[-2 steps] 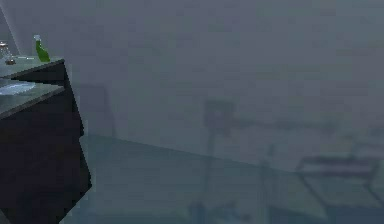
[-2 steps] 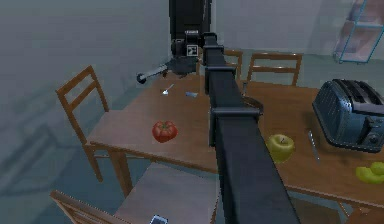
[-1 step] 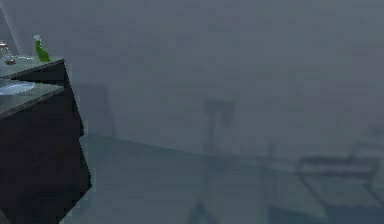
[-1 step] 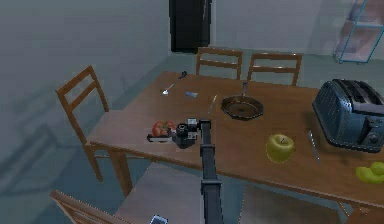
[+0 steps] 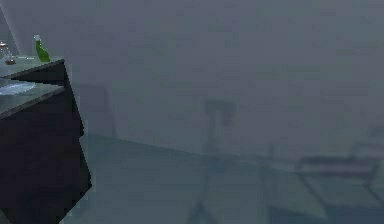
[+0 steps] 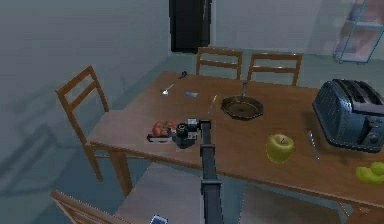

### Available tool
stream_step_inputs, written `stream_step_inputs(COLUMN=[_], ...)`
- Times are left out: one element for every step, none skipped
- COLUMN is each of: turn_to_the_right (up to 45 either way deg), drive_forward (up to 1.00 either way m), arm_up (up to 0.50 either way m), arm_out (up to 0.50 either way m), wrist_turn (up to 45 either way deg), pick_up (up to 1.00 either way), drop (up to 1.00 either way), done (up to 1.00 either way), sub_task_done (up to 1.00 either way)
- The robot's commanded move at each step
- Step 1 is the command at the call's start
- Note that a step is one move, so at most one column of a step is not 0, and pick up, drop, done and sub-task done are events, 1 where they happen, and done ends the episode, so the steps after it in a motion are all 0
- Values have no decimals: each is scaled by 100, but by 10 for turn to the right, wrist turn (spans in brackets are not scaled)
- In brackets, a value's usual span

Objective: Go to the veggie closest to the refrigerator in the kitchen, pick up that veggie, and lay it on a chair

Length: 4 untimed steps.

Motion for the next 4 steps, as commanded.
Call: stream_step_inputs(turn_to_the_right=[0,0,0,0], drive_forward=[0,0,0,0], arm_up=[10,20,0,0], arm_out=[0,0,0,0], wrist_turn=[0,0,-450,-450], pick_up=[0,0,0,0], drop=[0,0,0,0], done=[0,0,0,0], sub_task_done=[0,0,0,0])
